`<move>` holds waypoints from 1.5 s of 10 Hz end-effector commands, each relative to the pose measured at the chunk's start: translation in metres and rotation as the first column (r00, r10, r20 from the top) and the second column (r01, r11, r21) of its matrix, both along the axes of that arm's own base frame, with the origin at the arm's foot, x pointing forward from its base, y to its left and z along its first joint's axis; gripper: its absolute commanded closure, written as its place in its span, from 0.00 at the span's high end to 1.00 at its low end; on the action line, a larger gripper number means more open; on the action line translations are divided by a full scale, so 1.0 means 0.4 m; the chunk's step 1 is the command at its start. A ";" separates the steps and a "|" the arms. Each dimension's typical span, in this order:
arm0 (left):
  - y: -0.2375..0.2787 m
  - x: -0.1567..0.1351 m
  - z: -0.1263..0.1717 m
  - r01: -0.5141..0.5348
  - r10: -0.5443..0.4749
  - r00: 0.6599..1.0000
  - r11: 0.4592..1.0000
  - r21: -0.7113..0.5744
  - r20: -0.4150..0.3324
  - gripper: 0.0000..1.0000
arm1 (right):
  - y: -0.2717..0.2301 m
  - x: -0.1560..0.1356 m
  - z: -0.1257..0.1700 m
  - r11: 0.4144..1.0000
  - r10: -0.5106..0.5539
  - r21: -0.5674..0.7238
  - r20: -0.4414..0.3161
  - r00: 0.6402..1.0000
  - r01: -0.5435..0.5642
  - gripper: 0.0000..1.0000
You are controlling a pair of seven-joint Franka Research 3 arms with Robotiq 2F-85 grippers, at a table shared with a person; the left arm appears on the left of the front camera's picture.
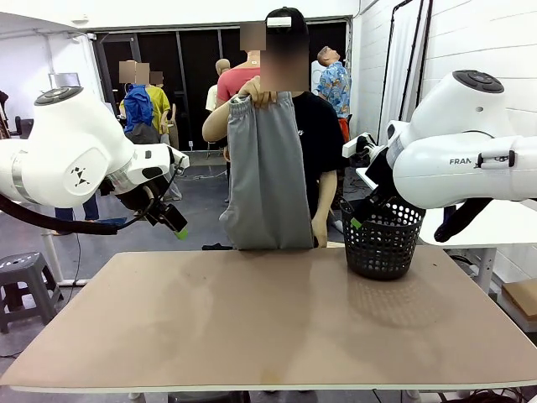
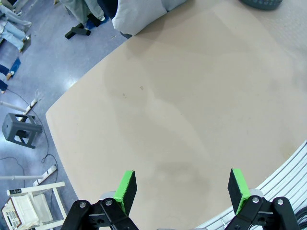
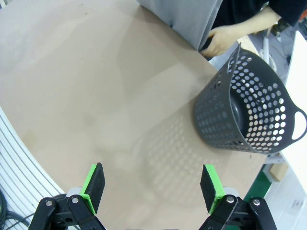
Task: Fold the training pants.
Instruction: Grab both ends of the Training pants handed by a person.
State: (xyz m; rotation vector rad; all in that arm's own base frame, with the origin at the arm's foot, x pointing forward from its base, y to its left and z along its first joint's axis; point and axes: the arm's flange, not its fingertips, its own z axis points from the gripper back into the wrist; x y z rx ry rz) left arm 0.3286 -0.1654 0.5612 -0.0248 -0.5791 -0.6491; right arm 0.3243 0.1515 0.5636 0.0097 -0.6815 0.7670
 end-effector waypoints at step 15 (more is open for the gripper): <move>0.002 0.004 -0.002 -0.001 0.001 1.000 1.000 -0.002 -0.002 1.00 | 0.002 0.002 -0.004 1.000 0.009 0.008 -0.008 1.000 -0.009 1.00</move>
